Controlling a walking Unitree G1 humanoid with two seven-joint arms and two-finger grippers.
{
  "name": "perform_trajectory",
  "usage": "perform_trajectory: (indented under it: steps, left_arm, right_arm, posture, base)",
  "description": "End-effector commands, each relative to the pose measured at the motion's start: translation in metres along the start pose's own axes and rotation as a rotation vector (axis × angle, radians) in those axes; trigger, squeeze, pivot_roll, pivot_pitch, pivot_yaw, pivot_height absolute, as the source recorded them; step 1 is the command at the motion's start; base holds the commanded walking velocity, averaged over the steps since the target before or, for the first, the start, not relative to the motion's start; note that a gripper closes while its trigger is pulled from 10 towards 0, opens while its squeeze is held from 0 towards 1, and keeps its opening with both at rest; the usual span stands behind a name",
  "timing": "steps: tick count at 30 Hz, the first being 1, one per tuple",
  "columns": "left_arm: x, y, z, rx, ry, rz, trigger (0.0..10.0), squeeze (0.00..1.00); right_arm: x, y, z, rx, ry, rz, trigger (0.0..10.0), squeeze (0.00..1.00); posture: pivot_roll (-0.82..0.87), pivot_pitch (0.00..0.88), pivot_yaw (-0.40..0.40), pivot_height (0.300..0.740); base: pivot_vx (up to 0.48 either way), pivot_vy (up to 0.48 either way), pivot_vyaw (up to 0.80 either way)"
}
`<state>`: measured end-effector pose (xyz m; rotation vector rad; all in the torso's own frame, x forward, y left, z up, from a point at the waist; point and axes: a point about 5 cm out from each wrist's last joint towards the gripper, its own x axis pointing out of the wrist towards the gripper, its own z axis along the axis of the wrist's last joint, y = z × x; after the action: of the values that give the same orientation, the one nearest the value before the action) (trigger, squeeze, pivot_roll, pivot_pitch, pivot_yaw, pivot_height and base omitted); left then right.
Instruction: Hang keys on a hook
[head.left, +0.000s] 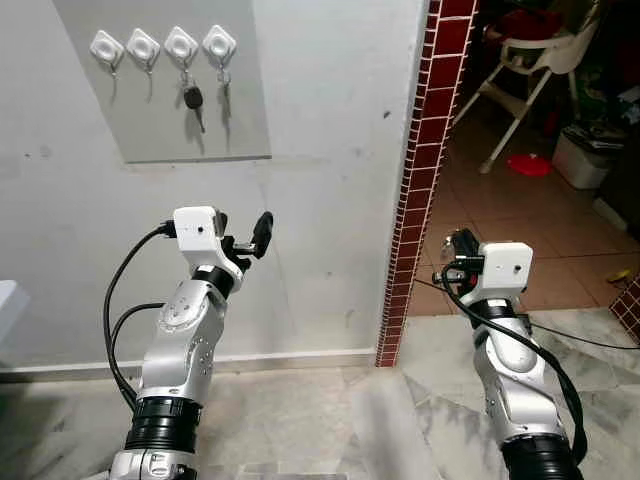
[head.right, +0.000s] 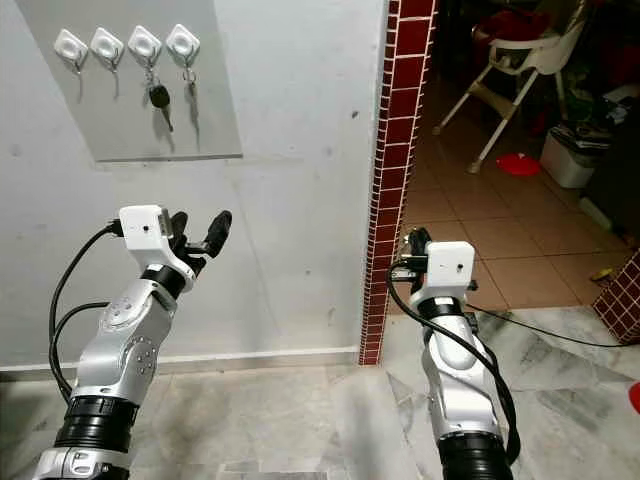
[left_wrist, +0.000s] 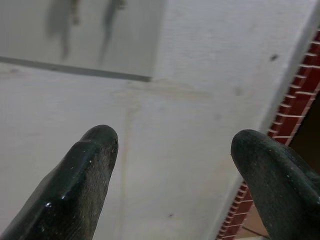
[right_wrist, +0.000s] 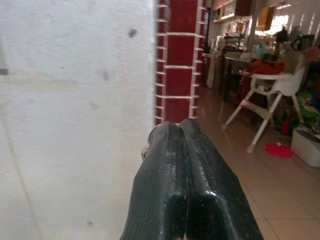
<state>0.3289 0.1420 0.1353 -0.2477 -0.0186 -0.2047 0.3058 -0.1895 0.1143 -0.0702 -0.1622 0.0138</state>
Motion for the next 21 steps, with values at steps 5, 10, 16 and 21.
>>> perform_trajectory:
  steps: [5, 10, 16, 21]
  left_arm:
    - [-0.002, 0.007, -0.002, 0.012, 0.019, 0.026, 10.0, 0.0]
    - [-0.009, 0.01, -0.009, 0.019, 0.047, 0.011, 10.0, 0.0]
    - [-0.01, 0.012, -0.01, 0.022, 0.042, 0.028, 10.0, 0.0]
    - [-0.008, 0.007, -0.01, -0.021, 0.029, 0.041, 10.0, 0.0]
  right_arm:
    - [-0.001, 0.007, 0.005, 0.0, -0.009, 0.037, 10.0, 0.0]
    - [-0.01, 0.008, 0.001, 0.012, 0.026, 0.047, 10.0, 0.0]
    - [-0.009, 0.007, -0.001, 0.033, 0.059, 0.043, 10.0, 0.0]
    - [-0.008, 0.001, -0.001, 0.061, 0.08, -0.016, 10.0, 0.0]
  posture:
    - [0.02, 0.02, 0.024, 0.74]
    - [0.03, 0.073, 0.0, 0.74]
    - [0.05, 0.104, -0.015, 0.74]
    - [0.03, 0.086, -0.01, 0.74]
  base:
    - [0.0, 0.0, 0.0]
    - [0.0, 0.0, 0.0]
    - [0.0, 0.0, 0.0]
    - [0.0, 0.0, 0.0]
